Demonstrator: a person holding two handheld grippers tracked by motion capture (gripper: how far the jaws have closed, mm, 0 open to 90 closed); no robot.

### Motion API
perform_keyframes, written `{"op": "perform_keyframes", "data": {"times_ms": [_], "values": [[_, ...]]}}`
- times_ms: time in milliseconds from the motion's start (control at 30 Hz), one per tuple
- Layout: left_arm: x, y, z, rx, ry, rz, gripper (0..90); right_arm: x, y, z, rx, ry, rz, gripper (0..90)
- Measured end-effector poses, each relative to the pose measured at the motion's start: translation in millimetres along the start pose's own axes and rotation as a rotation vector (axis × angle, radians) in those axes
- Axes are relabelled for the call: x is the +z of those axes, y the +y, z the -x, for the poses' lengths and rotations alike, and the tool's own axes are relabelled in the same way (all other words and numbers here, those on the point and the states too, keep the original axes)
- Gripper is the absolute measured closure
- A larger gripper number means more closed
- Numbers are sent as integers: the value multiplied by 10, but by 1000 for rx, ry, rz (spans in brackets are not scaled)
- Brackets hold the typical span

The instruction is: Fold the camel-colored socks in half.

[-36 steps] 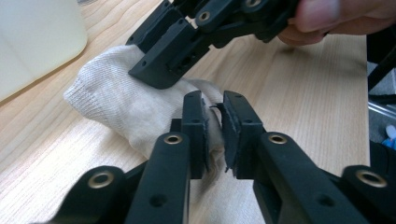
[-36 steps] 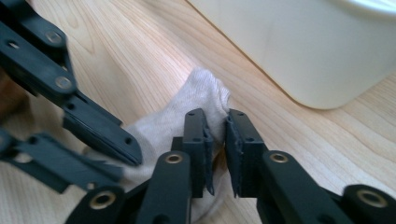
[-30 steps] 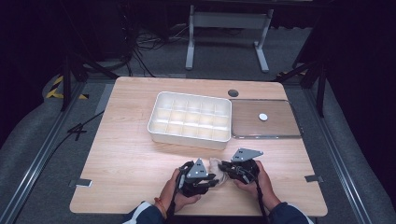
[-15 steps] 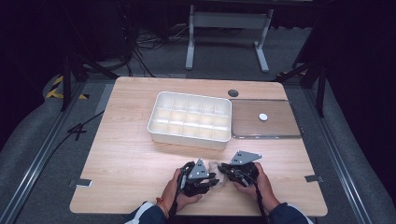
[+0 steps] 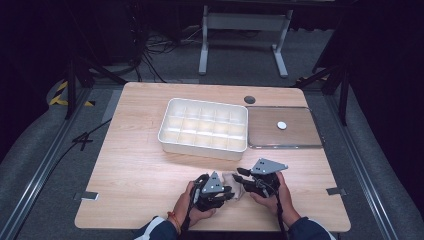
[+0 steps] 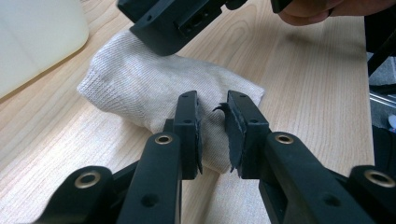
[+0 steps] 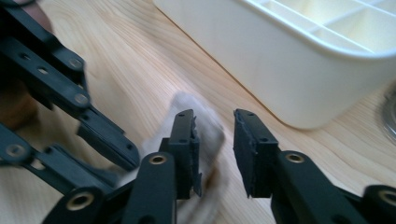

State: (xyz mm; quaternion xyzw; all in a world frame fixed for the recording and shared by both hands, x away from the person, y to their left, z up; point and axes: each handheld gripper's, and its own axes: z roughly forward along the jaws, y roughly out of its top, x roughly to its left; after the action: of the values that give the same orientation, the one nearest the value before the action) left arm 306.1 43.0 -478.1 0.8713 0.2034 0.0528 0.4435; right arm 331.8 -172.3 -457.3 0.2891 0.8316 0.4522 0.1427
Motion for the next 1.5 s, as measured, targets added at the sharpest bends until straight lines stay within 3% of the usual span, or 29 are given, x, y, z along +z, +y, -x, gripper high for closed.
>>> {"op": "perform_keyframes", "data": {"times_ms": [67,200,333,667,767,867,1000,1067,1233,1500], "values": [[-1,0,-2,-1,0,-1,749,33,24,-25,-8,20,5,662],[1,-1,-11,-4,-5,4,752,157,20,-17,-13,24,-48,659],[-4,-3,-14,-8,-7,-1,761,186,-9,45,18,46,-68,745],[-21,9,-8,29,3,-16,770,171,-46,81,24,31,-87,822],[-48,25,-6,13,8,-14,768,168,-56,81,28,28,-87,827],[-116,75,0,4,23,48,760,167,-73,81,27,16,-89,831],[-102,150,60,4,5,75,733,164,-81,72,24,5,-91,831],[-57,151,89,18,0,45,703,166,-79,53,12,-15,-91,832],[54,124,140,36,-18,24,651,163,-76,19,-4,-31,-93,833],[104,68,114,40,-27,0,729,112,-82,69,17,-30,-97,784]]}}
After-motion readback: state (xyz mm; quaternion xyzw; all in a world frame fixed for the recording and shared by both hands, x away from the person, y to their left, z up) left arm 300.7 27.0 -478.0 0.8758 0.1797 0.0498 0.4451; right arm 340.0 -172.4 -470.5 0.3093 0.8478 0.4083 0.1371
